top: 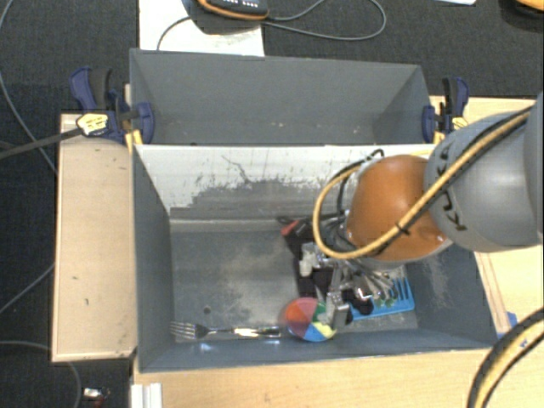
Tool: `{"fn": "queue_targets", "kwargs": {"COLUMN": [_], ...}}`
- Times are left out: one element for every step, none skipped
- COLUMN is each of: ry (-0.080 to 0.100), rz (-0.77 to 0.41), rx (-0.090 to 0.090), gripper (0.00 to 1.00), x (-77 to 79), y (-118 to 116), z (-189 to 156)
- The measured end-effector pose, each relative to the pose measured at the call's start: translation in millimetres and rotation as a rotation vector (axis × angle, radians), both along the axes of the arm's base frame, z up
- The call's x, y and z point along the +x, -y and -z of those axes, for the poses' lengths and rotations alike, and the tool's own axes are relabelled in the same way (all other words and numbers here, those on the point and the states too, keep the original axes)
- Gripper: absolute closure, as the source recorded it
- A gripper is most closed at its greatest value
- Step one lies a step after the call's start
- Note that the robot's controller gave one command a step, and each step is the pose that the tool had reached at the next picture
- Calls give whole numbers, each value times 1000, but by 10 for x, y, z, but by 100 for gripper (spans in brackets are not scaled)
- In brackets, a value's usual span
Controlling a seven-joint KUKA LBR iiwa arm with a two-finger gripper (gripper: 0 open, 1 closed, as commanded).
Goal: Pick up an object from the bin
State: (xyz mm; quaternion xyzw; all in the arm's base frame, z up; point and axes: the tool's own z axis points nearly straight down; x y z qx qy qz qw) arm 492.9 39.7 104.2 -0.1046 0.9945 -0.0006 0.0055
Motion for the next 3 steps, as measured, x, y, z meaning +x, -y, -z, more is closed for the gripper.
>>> {"fn": "queue_targets", "kwargs": {"ry": [-2,7,7], "rz": [-90,-288,-287], "rx": [-1,0,0], "gripper": [0,100,100], "x": [0,-99,-98], "y": [53,247,247], "z": [212,310,310]}}
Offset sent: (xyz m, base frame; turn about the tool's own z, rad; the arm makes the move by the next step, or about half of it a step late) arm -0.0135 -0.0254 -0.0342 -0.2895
